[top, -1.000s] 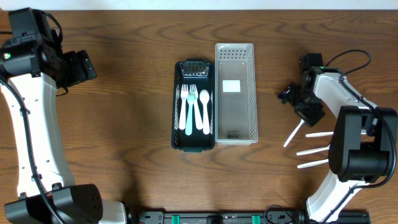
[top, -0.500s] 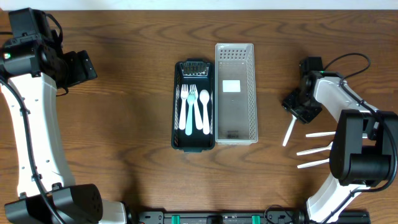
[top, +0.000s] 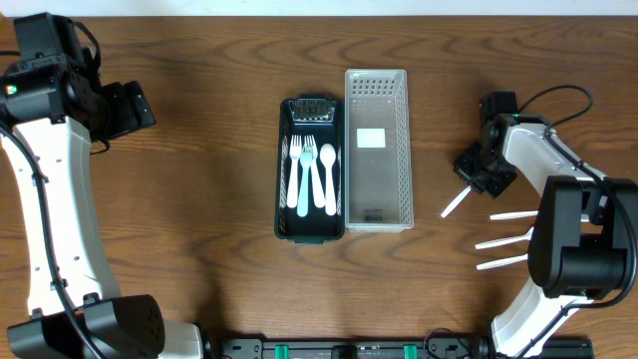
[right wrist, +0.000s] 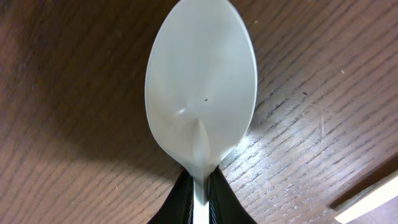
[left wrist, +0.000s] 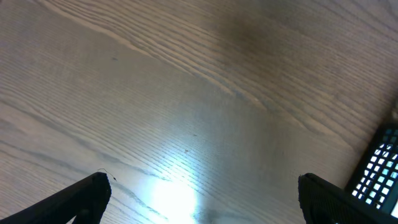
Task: Pack container
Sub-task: 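Lift the white spoon with the right gripper, then carry the spoon into the clear basket and open the right gripper, then move the right gripper back over the next white spoon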
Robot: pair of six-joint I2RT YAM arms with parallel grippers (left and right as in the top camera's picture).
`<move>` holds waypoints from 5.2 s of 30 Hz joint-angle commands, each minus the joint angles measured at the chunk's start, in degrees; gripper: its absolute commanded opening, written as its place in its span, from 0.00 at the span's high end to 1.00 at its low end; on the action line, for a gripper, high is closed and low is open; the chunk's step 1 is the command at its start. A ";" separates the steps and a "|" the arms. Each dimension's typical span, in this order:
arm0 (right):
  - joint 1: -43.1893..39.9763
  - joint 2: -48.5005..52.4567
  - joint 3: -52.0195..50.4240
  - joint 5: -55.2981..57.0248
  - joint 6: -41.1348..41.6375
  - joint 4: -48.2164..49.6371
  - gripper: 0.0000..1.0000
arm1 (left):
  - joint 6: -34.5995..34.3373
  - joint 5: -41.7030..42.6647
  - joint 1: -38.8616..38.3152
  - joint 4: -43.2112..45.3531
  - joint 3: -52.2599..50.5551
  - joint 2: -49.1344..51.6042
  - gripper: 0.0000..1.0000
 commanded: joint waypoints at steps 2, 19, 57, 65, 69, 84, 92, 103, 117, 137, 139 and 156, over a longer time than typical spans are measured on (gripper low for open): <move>0.00 6.67 -4.63 -1.14 -4.26 0.31 0.99 | 0.61 -0.07 0.09 -0.35 -0.48 0.68 0.02; 9.60 1.22 34.01 -1.44 -22.73 -28.55 0.99 | 1.01 -0.07 0.07 -0.42 -0.48 0.68 0.02; 26.12 14.10 43.52 -2.73 -19.23 -26.16 0.63 | 1.46 -0.09 0.09 -0.37 -0.48 0.68 0.02; 14.78 -2.19 45.07 5.16 -5.92 -31.58 0.53 | 1.90 -0.09 0.09 -0.35 -0.48 0.68 0.02; 4.55 -8.37 45.00 6.29 -2.19 -36.65 0.12 | 1.88 -0.09 0.09 -0.35 -0.48 0.68 0.02; -20.37 -10.43 23.56 1.57 3.96 -32.68 0.01 | 1.88 -0.09 0.09 -0.35 -0.48 0.68 0.02; -21.00 -10.43 5.44 -0.39 2.16 -14.69 0.01 | 1.88 -0.09 0.09 -0.35 -0.48 0.68 0.02; -20.94 -10.43 -7.69 -0.42 1.81 1.05 0.01 | 1.88 -0.07 0.09 -0.57 -0.48 0.68 0.02; -20.94 -10.43 -11.82 -4.02 -0.74 9.27 0.05 | 1.88 -0.07 0.09 -0.55 -0.48 0.68 0.02; -20.96 -10.45 -11.52 4.17 2.95 5.60 0.11 | 1.88 -0.09 0.09 -0.59 -0.48 0.68 0.02; -20.96 -10.45 -11.56 4.22 3.61 5.77 0.20 | 1.88 -0.09 0.09 -0.63 -0.48 0.68 0.02; -20.96 -10.43 -11.63 4.22 1.38 7.85 0.35 | 1.90 -0.09 0.09 -0.79 -0.48 0.68 0.02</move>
